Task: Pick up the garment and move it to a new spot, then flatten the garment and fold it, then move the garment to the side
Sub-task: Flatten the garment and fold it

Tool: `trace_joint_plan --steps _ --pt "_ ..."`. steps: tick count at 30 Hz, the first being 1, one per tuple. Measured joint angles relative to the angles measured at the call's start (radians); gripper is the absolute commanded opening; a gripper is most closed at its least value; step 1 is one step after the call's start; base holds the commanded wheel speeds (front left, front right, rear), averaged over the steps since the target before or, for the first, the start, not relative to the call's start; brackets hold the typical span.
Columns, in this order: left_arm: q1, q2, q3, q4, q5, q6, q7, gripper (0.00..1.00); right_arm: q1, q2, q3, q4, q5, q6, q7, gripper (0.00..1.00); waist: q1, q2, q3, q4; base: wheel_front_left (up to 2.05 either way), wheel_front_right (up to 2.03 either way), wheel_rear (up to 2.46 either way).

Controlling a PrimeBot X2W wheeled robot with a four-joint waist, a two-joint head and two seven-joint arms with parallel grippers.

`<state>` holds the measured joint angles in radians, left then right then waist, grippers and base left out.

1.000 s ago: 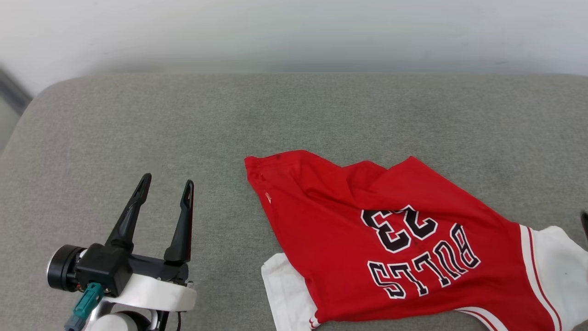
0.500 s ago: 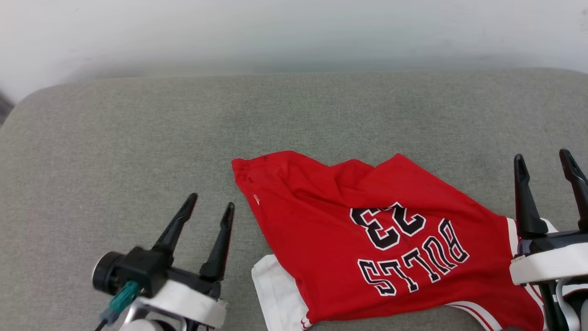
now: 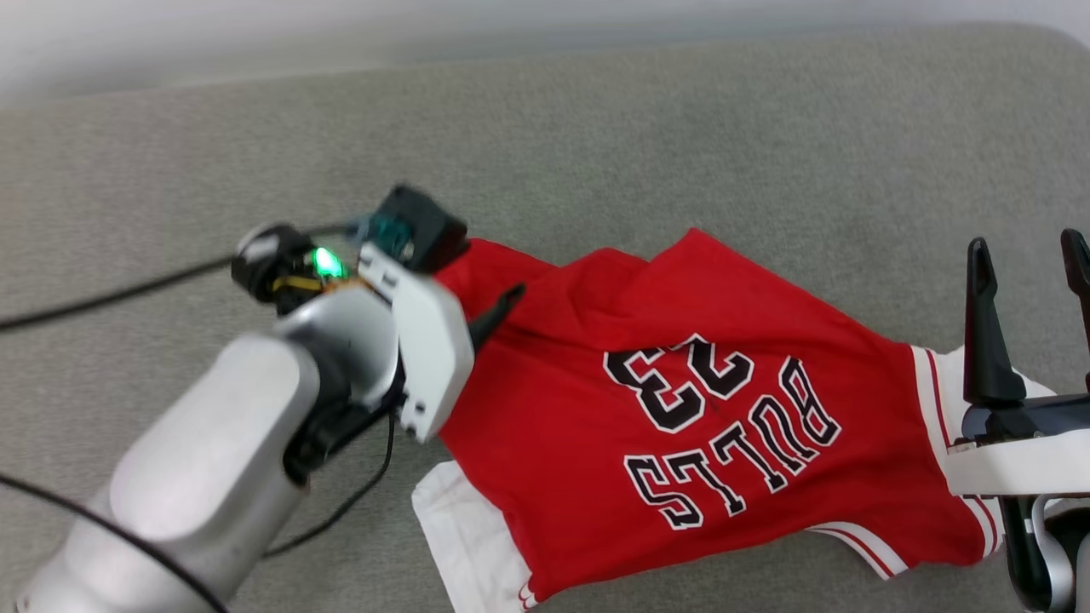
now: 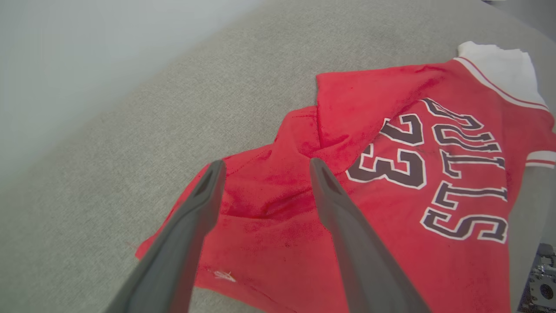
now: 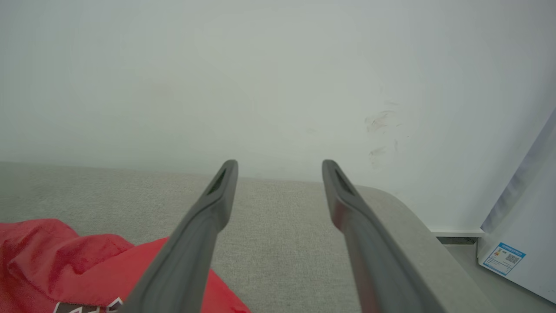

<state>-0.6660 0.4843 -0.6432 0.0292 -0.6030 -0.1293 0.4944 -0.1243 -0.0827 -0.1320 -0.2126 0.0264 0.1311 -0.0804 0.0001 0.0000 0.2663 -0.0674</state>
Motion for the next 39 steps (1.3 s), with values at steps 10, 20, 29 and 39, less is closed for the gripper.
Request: trace_joint_plan --steps 10,20,29,39 --pt "-0.273 0.042 -0.192 0.151 -0.151 0.0 0.273 1.0 -0.022 0.024 0.011 0.021 0.009 0.0 -0.034 1.0 0.0 0.0 0.108 -0.091 0.0 0.0 0.0" --pt "-0.343 0.115 -0.362 0.209 -0.201 0.0 0.351 0.31 -0.036 0.03 0.025 0.069 0.03 0.0 -0.069 1.0 0.0 0.0 0.175 -0.153 0.0 0.0 0.0" --pt "-0.438 0.156 -0.411 0.213 -0.185 -0.002 0.165 0.0 -0.042 0.031 0.039 0.104 0.042 0.0 -0.077 1.0 0.0 0.0 0.164 -0.162 0.0 0.0 0.0" --pt "-0.672 0.103 -0.387 0.362 -0.096 -0.002 0.029 0.0 -0.06 0.031 0.084 0.127 0.054 0.0 -0.087 1.0 0.0 0.0 0.174 -0.194 0.0 0.0 0.0"
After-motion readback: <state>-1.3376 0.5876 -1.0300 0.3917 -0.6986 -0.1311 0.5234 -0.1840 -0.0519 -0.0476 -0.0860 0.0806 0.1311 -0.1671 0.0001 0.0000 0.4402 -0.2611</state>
